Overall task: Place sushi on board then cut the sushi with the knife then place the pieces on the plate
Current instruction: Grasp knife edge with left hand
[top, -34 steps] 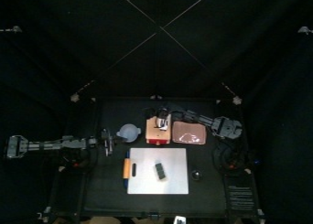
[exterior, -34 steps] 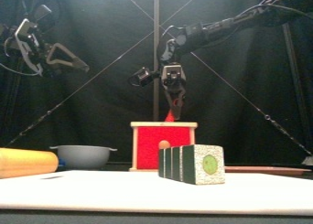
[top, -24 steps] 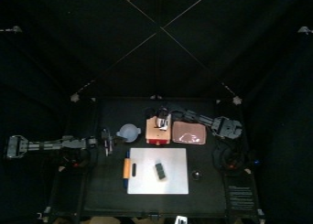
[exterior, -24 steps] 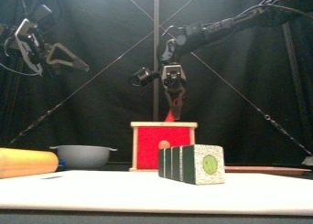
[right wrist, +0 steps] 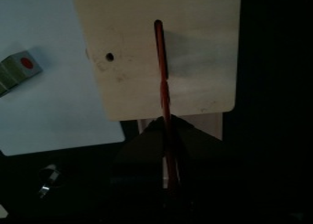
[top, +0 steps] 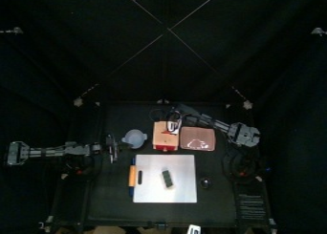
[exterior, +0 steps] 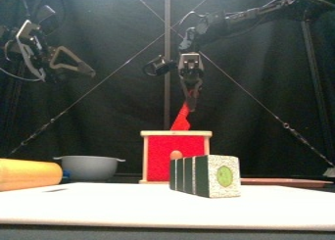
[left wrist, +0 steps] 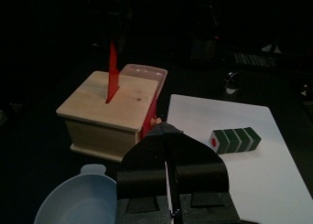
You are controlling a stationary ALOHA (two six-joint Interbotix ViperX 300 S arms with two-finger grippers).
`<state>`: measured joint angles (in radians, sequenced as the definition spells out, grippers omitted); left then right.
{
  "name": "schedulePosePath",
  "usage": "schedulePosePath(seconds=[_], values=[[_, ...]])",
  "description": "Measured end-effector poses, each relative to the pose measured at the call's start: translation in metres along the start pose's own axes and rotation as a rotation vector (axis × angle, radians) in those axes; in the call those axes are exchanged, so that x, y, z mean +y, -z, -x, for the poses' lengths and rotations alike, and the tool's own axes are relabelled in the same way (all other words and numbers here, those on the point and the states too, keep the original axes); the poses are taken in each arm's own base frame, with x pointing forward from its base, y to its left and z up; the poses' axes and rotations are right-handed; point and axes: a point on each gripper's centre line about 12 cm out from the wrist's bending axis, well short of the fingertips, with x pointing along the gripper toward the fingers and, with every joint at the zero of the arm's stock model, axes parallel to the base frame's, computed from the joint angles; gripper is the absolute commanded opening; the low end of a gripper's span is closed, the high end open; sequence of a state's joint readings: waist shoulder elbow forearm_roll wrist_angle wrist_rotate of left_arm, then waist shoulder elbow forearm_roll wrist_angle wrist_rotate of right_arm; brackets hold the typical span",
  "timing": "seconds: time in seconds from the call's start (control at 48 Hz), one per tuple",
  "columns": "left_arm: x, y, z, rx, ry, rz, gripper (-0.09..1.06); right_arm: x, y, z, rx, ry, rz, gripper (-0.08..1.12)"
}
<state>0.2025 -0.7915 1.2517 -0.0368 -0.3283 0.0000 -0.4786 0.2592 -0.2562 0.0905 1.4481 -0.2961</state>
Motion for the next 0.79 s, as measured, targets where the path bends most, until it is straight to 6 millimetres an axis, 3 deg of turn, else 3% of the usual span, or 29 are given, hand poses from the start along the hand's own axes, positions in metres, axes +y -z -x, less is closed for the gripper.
schedulePosePath(seconds=[0.208,0.438,0.792], values=[[0.0,0.0,0.0,0.0,-0.001,0.004,0.0,0.0,-0.002,0.017,-0.03,0.011,0.003,0.15],[0.0,0.0,0.0,0.0,-0.001,0.006,0.0,0.0,0.0,0.055,-0.119,0.037,0.001,0.15],[0.0,0.0,0.0,0.0,-0.001,0.006,0.0,0.003,0.01,0.081,-0.175,0.055,-0.007,0.15]])
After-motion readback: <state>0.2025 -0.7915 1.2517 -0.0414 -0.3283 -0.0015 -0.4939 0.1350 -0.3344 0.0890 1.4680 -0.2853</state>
